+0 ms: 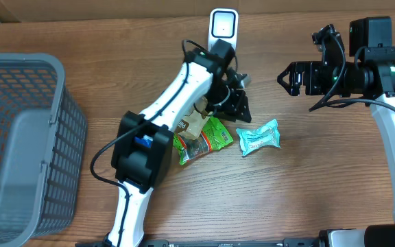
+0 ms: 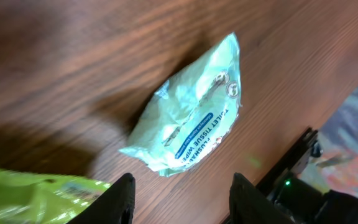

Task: Scan the item barcode
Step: 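Raise the left gripper away and move the right gripper toward the tissue pack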

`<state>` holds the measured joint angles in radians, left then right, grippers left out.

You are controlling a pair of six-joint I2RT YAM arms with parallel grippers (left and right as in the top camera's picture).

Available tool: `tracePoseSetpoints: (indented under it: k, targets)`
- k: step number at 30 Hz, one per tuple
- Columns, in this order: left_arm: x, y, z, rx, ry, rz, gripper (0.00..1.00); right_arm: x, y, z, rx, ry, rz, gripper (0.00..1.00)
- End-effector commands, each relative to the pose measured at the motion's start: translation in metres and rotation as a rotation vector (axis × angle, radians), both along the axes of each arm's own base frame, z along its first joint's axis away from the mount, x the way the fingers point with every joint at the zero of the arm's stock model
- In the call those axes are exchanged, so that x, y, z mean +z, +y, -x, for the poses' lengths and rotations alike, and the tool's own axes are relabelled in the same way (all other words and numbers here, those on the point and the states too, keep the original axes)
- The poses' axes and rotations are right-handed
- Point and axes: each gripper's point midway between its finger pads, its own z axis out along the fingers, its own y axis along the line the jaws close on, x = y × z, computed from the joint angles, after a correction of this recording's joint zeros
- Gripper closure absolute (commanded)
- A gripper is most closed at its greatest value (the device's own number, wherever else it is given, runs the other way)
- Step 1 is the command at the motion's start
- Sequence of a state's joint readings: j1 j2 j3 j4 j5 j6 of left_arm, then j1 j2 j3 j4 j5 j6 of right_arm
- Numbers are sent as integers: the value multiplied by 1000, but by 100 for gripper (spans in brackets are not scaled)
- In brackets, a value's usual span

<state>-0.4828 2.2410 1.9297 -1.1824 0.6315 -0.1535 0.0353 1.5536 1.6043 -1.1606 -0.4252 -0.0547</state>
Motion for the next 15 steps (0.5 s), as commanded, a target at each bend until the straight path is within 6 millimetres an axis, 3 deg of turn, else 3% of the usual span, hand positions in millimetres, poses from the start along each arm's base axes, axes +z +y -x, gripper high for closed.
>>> tracePoseSetpoints:
  k: [1,4,7,8,11,14,15]
  targets:
    - [88,19,-37,33,-209,120,58,3,0,3,-2,10,3,0]
    - [148,41,-52,83,-382,127,58,1,0,5,-10,28,0,1]
    - [195,66,-54,133,-546,64,58,-1,0,7,-41,57,-15,1]
    - [214,82,-51,167,-624,0,57,-4,0,9,-47,80,-17,2]
    - [242,110,-44,226,-732,-99,56,-16,0,12,-47,118,-16,3]
    - [265,129,-35,271,-809,-154,39,-36,0,19,-47,167,-12,3]
    - [270,132,-32,277,-822,-158,28,-45,0,21,-47,185,-11,3]
